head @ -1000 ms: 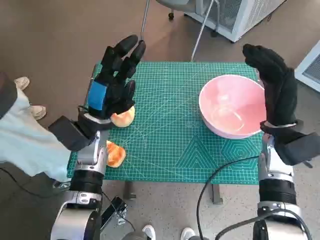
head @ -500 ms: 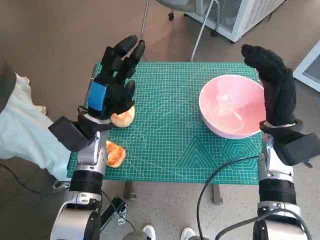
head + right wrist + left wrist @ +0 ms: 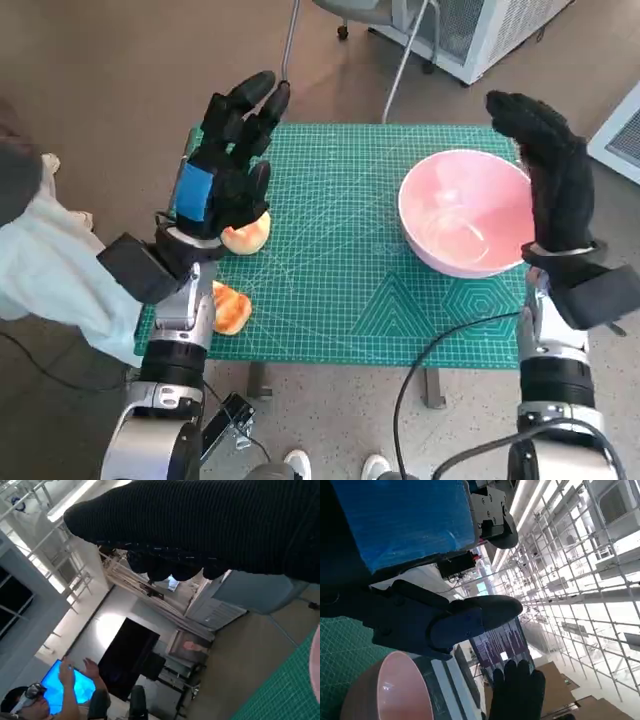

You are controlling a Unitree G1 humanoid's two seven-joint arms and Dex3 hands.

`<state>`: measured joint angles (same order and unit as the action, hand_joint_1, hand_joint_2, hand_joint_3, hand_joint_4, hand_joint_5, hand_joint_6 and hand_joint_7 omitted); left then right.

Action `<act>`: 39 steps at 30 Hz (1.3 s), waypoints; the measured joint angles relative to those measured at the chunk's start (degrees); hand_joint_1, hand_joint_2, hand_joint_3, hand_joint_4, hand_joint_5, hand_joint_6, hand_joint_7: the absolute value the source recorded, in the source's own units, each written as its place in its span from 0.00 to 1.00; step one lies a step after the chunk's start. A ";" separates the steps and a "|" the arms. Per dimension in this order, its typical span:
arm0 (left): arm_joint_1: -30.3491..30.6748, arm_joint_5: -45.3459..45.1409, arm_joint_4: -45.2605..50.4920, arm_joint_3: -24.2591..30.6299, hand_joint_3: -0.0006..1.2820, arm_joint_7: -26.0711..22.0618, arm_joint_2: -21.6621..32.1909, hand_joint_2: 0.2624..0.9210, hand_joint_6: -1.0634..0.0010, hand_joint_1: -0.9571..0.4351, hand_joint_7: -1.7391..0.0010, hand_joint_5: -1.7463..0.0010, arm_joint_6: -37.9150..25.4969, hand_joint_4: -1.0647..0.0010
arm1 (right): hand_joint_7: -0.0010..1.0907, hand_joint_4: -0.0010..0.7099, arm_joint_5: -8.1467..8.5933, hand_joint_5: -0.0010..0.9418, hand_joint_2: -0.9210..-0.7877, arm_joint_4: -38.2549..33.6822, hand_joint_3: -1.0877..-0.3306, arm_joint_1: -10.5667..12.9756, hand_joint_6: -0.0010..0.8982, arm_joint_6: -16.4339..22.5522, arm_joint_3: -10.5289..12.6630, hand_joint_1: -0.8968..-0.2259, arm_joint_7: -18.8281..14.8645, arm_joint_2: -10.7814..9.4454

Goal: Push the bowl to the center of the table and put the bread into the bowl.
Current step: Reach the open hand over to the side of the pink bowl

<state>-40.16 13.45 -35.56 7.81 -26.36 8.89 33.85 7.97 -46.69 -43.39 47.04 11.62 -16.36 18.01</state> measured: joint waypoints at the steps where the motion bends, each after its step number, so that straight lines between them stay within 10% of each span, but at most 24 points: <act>1: 0.00 0.00 -0.07 0.02 0.43 -0.01 0.04 1.00 1.00 0.20 0.63 1.00 0.05 0.75 | 0.53 0.31 0.03 0.00 0.00 -0.96 0.37 -0.46 0.00 0.12 0.42 0.25 0.01 0.57; 16: -0.01 0.02 -2.21 0.89 0.43 -0.06 0.94 1.00 1.00 0.20 0.62 1.00 1.40 0.75 | 0.54 0.27 -3.81 0.00 0.00 -16.54 0.25 -5.95 0.00 -1.52 4.08 0.34 13.59 7.73; 39: 0.52 0.04 -2.66 1.45 0.42 -0.16 1.20 1.00 1.00 0.19 0.62 1.00 1.66 0.74 | 0.43 0.28 -3.64 0.03 0.00 -26.97 0.25 -7.03 0.04 -16.11 5.22 0.40 17.27 8.87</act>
<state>-39.64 13.49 -38.22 9.26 -26.53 10.09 35.51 4.33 -73.66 -50.43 30.93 16.84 0.91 26.88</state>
